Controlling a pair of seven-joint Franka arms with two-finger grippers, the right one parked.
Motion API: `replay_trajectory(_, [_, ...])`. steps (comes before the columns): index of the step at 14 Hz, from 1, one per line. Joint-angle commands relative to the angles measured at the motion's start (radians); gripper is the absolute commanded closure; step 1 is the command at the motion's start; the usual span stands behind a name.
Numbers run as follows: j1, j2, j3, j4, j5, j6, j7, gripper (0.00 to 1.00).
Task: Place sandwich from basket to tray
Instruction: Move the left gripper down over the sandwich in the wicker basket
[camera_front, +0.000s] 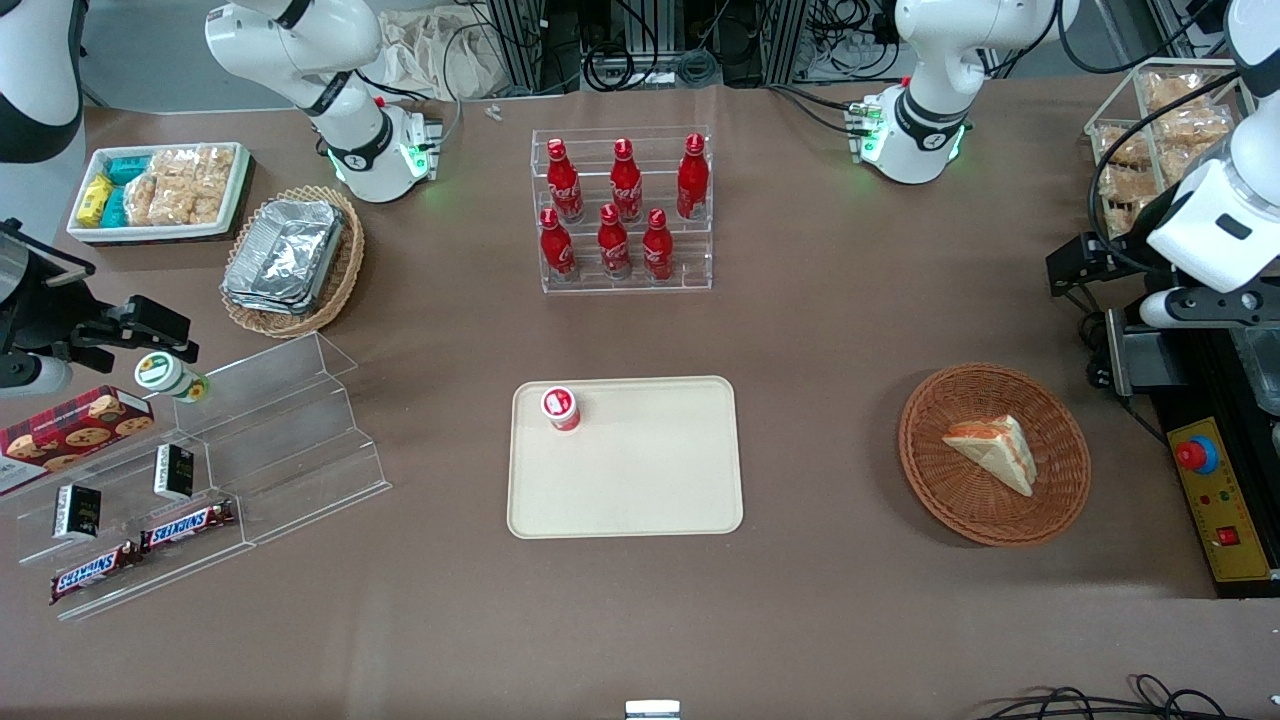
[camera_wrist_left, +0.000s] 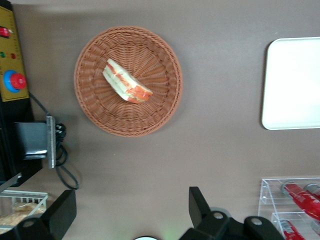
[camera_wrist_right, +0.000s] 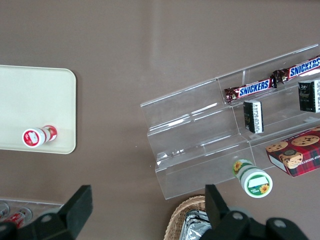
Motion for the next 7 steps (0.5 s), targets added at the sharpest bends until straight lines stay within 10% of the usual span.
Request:
replay_trajectory(1, [-0.007, 0.0, 0.019, 0.02, -0.045, -0.003, 0.004, 0.0])
replay_trajectory(7, [-0.006, 0.013, 0.068, -0.006, -0.058, -0.004, -0.002, 0.0])
